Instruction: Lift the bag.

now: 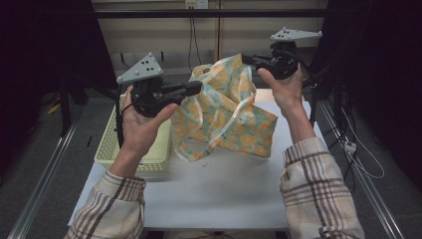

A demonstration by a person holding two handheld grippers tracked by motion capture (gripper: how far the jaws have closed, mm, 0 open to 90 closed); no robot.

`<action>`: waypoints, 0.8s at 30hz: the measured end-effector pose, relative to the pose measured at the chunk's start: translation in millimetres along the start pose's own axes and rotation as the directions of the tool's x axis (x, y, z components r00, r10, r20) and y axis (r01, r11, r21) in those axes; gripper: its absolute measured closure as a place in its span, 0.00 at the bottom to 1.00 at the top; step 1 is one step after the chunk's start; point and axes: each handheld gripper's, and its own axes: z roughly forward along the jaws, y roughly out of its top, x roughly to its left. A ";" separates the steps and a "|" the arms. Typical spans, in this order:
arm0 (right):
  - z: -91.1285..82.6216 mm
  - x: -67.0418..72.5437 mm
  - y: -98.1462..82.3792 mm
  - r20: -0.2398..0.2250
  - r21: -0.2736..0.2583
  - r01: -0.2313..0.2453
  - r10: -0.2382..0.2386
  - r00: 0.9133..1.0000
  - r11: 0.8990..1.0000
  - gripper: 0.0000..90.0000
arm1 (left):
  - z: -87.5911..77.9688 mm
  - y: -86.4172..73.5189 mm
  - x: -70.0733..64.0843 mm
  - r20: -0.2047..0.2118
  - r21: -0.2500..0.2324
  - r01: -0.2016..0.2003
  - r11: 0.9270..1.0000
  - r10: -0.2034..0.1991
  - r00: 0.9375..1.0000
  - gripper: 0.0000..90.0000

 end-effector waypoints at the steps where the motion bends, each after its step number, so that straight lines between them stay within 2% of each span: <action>1: -0.6 -1.9 2.0 0.004 -0.006 -0.004 0.004 1.000 1.000 1.00 | -1.5 2.4 0.5 -0.009 -0.004 -0.003 1.000 0.003 1.000 1.00; 2: -1.6 -4.0 3.8 0.010 -0.010 -0.005 0.006 1.000 1.000 1.00 | -3.0 4.6 0.4 -0.019 -0.004 -0.010 1.000 0.009 1.000 1.00; 4: -3.8 -8.1 5.5 0.010 -0.033 -0.024 0.024 1.000 0.999 1.00 | -5.7 6.6 -0.2 -0.004 -0.012 -0.011 1.000 0.011 1.000 1.00; 5: -3.7 -10.1 4.7 0.014 -0.030 -0.027 0.027 1.000 0.999 1.00 | -6.4 6.0 -0.2 -0.006 -0.009 -0.011 1.000 0.011 1.000 1.00; 6: -2.5 -11.4 2.8 0.022 -0.019 -0.028 0.029 0.999 0.999 1.00 | -5.8 4.1 0.0 -0.028 0.002 -0.017 1.000 0.017 0.999 1.00; 7: -1.0 -12.5 -0.1 0.026 -0.010 -0.029 0.029 0.999 1.000 1.00 | -3.9 0.6 0.6 -0.030 0.003 -0.006 1.000 0.006 1.000 1.00; 8: 0.4 -13.3 -3.6 0.026 -0.004 -0.031 0.031 0.999 1.000 1.00 | -2.1 -3.5 1.6 -0.015 0.013 -0.002 1.000 0.002 1.000 1.00; 9: 1.9 -13.9 -7.7 0.027 0.002 -0.034 0.034 0.999 0.999 1.00 | 0.5 -8.3 1.1 -0.027 0.019 0.004 1.000 -0.003 1.000 1.00; 10: 3.9 -14.4 -12.0 0.028 0.009 -0.039 0.038 0.999 0.999 1.00 | 3.2 -13.6 2.0 -0.010 0.028 0.011 1.000 -0.011 1.000 1.00; 12: 8.4 -16.0 -20.9 0.035 0.029 -0.044 0.043 0.998 0.999 1.00 | 10.3 -23.4 2.2 -0.010 0.059 0.017 0.998 -0.016 1.000 1.00; 16: 15.6 -20.0 -37.3 0.047 0.055 -0.066 0.063 0.997 0.996 1.00 | 25.1 -42.8 4.4 -0.001 0.134 0.022 0.991 -0.022 1.000 1.00; 20: 21.2 -19.6 -54.4 0.044 0.085 -0.074 0.070 0.997 0.994 1.00 | 37.1 -65.0 5.0 -0.008 0.189 0.017 0.982 -0.016 1.000 1.00; 24: 23.1 -19.3 -69.8 0.045 0.101 -0.086 0.081 0.996 0.991 1.00 | 46.7 -82.6 8.5 -0.017 0.210 0.041 0.977 -0.038 0.999 0.98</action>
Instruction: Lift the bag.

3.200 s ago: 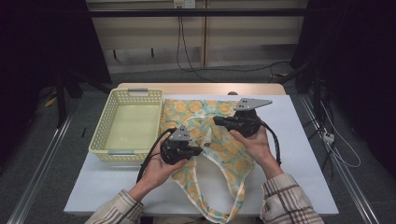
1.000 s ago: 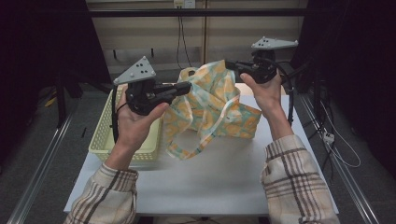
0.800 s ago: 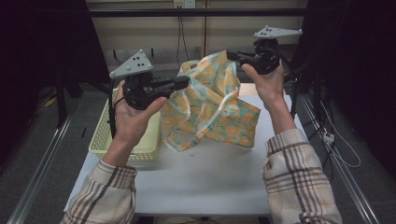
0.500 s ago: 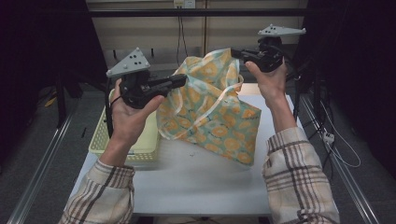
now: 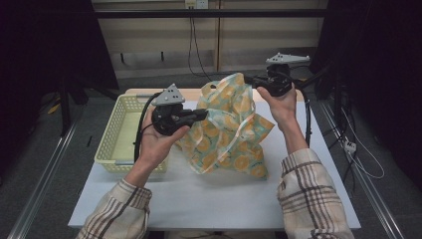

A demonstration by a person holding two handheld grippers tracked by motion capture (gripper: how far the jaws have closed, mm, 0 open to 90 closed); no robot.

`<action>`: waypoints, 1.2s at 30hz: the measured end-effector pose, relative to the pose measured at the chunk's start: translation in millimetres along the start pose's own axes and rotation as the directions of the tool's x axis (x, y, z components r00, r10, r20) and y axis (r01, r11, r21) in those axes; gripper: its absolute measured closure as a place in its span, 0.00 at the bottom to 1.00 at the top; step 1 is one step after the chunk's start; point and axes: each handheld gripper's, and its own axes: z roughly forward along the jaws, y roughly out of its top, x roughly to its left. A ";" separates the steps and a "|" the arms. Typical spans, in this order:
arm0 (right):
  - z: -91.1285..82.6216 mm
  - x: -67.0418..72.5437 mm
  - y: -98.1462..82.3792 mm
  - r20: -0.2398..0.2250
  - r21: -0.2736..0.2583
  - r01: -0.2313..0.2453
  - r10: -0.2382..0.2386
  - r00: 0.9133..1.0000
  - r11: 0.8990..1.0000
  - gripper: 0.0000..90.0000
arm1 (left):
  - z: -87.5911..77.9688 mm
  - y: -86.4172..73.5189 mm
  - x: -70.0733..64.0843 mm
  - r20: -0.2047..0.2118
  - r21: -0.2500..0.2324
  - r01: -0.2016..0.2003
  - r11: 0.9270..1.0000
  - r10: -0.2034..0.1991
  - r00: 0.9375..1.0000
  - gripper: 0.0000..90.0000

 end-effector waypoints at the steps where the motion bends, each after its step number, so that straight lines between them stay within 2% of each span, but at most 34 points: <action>1: 0.1 -0.4 -2.7 0.006 0.003 -0.005 0.005 1.000 1.000 1.00 | 3.1 -2.9 0.4 -0.004 0.013 0.006 1.000 -0.006 1.000 0.98; 5: 2.0 -4.1 -10.6 0.022 0.030 -0.008 0.007 1.000 1.000 1.00 | 14.8 -10.3 1.9 -0.007 0.037 0.005 0.999 -0.005 1.000 0.91; 7: 2.4 -5.8 -13.5 0.015 0.035 -0.011 0.010 1.000 0.999 1.00 | 17.6 -11.0 0.4 -0.024 0.032 0.019 0.999 -0.019 1.000 0.77; 9: 1.7 -6.5 -15.5 0.017 0.037 -0.012 0.012 1.000 0.999 0.88 | 19.0 -10.8 0.7 -0.027 0.031 0.008 0.999 -0.007 1.000 0.67; 11: -0.5 -7.4 -17.2 0.014 0.032 -0.018 0.018 1.000 0.999 0.83 | 20.0 -11.0 -0.6 -0.034 0.019 0.018 1.000 -0.017 0.999 0.58; 14: -4.5 -8.5 -20.6 0.025 0.031 -0.027 0.026 0.999 0.999 0.69 | 19.6 -11.9 -1.1 -0.053 0.021 0.022 1.000 -0.020 0.998 0.38; 16: -7.3 -7.9 -22.5 0.048 0.054 -0.024 0.021 0.999 0.998 0.57 | 19.0 -14.0 -3.0 -0.056 0.020 0.016 1.000 -0.015 0.998 0.25; 18: -12.3 -7.3 -25.0 0.050 0.057 -0.029 0.026 0.998 0.998 0.48 | 17.8 -16.7 -4.8 -0.067 0.017 0.024 1.000 -0.023 0.997 0.12; 20: -18.3 -5.1 -27.9 0.055 0.060 -0.028 0.024 0.998 0.998 0.40 | 14.0 -18.6 -5.2 -0.083 0.017 0.016 1.000 -0.015 0.996 0.11; 24: -33.4 1.3 -32.8 0.050 0.043 -0.023 0.021 0.999 0.999 0.28 | 4.6 -20.2 -4.0 -0.081 -0.018 0.042 0.999 -0.044 0.996 0.07; 29: -51.3 12.2 -42.1 0.054 0.044 -0.006 0.004 0.999 0.999 0.23 | -6.4 -24.3 -0.4 -0.098 -0.015 0.056 0.998 -0.057 0.994 0.06; 31: -56.4 16.2 -48.6 0.054 0.049 -0.001 -0.002 0.999 0.999 0.22 | -11.0 -28.7 0.6 -0.090 -0.018 0.068 0.997 -0.070 0.993 0.06; 36: -66.6 23.7 -69.0 0.060 0.054 -0.014 0.011 0.998 0.998 0.20 | -21.4 -41.2 -3.2 -0.130 -0.017 0.076 0.997 -0.078 0.988 0.05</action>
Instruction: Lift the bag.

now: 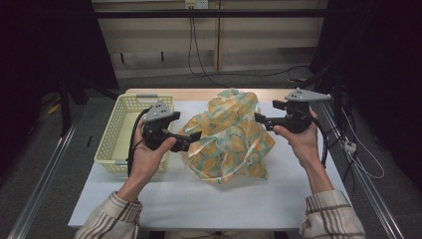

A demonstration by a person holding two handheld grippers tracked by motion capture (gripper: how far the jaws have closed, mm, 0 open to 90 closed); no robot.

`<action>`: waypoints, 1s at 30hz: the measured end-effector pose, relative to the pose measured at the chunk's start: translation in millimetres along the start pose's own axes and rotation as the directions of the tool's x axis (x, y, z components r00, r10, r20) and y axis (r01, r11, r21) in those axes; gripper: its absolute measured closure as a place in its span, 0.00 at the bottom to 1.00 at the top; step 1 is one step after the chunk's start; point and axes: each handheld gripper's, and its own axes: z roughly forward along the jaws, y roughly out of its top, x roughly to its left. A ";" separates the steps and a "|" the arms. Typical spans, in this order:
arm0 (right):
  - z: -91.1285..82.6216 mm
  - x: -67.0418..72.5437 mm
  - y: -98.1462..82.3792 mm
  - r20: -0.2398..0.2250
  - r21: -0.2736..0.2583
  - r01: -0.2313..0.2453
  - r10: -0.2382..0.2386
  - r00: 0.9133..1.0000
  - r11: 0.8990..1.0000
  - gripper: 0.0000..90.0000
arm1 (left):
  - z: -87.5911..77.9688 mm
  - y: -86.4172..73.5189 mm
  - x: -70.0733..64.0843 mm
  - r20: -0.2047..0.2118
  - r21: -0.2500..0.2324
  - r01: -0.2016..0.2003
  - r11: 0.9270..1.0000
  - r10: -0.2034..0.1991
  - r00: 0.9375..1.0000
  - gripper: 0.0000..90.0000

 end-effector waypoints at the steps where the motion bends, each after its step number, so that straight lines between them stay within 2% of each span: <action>1: -1.6 0.9 -3.6 -0.001 -0.002 -0.005 0.005 1.000 1.000 0.19 | -1.9 -1.4 -1.4 -0.009 0.003 0.002 1.000 -0.002 1.000 0.05; 3: -5.3 2.8 -9.4 0.003 -0.007 -0.020 0.020 1.000 1.000 0.18 | -6.0 -4.4 -4.0 -0.004 -0.008 0.007 1.000 -0.007 1.000 0.05; 7: -14.4 8.8 -17.9 0.024 -0.003 -0.013 0.013 1.000 1.000 0.18 | -15.8 -12.3 -6.1 -0.009 0.007 -0.036 0.999 0.036 0.999 0.05; 10: -20.2 11.8 -26.5 0.032 0.011 -0.004 0.003 0.999 1.000 0.17 | -21.7 -24.8 -5.4 -0.010 0.016 -0.021 1.000 0.021 1.000 0.05; 14: -26.0 14.0 -42.7 0.057 0.031 -0.012 0.010 0.998 0.999 0.17 | -25.1 -43.7 -4.9 -0.050 0.046 -0.017 0.999 0.019 0.999 0.06; 19: -33.2 18.5 -61.6 0.079 0.053 -0.017 0.013 0.997 0.998 0.16 | -34.1 -59.2 -5.6 -0.075 0.036 -0.019 0.999 0.022 0.997 0.06; 23: -40.5 22.1 -76.2 0.088 0.068 -0.023 0.017 0.996 0.997 0.16 | -43.7 -73.5 -5.6 -0.089 0.028 0.003 1.000 0.000 0.996 0.06; 26: -44.5 26.8 -92.6 0.104 0.077 -0.041 0.032 0.994 0.996 0.16 | -48.7 -90.5 -8.2 -0.107 0.029 0.033 0.999 -0.030 0.994 0.06; 28: -44.6 31.9 -104.8 0.107 0.103 -0.046 0.035 0.994 0.994 0.16 | -49.5 -101.1 -10.3 -0.113 0.033 0.070 0.997 -0.066 0.991 0.06; 30: -45.3 35.1 -112.6 0.121 0.105 -0.045 0.033 0.992 0.993 0.17 | -52.0 -106.8 -11.7 -0.124 0.026 0.080 0.996 -0.077 0.989 0.06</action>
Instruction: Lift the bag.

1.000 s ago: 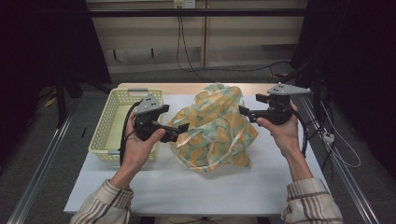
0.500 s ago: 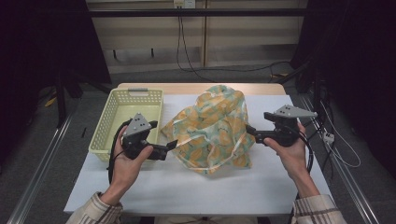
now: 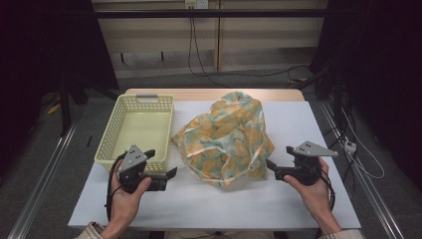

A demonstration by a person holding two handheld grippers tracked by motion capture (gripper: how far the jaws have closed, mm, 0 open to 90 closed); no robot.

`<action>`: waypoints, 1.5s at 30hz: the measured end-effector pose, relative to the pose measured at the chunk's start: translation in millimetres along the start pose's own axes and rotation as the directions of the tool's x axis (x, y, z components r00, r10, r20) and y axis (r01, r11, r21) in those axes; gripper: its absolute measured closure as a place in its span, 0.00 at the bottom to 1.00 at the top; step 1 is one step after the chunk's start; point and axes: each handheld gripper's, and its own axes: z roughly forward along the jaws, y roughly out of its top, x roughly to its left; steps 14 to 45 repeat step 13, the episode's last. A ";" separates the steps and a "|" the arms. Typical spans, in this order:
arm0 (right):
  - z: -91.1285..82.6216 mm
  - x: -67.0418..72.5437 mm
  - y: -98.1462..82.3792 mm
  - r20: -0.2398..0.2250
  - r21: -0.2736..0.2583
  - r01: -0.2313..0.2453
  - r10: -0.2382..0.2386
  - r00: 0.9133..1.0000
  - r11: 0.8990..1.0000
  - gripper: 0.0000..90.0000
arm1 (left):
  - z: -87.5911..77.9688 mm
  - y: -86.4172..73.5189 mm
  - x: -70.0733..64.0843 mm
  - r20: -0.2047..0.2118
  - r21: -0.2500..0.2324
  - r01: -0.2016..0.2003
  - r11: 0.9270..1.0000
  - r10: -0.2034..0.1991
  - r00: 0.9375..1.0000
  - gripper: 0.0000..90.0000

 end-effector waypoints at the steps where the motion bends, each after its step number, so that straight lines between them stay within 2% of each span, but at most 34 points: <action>1: -0.6 0.5 -2.1 -0.007 0.001 -0.007 0.007 1.000 1.000 0.16 | -3.0 -1.9 0.3 -0.015 -0.001 -0.010 1.000 0.010 1.000 0.06; 5: -10.1 3.4 -10.4 0.004 -0.024 -0.012 0.012 1.000 1.000 0.17 | -14.1 -12.0 4.3 -0.048 -0.026 -0.008 1.000 0.007 0.999 0.06; 8: -15.2 6.8 -23.7 0.020 -0.023 -0.035 0.036 0.999 0.999 0.16 | -17.1 -22.2 9.5 -0.065 -0.042 0.029 0.999 -0.032 0.997 0.06; 12: -14.7 9.4 -32.3 0.011 -0.014 -0.038 0.038 0.999 0.999 0.16 | -16.6 -25.1 10.3 -0.054 -0.038 0.041 0.998 -0.043 0.998 0.06; 45: -13.6 9.4 -32.6 0.009 -0.011 -0.038 0.038 0.999 0.999 0.16 | -16.4 -25.2 10.4 -0.052 -0.038 0.034 0.999 -0.036 0.998 0.06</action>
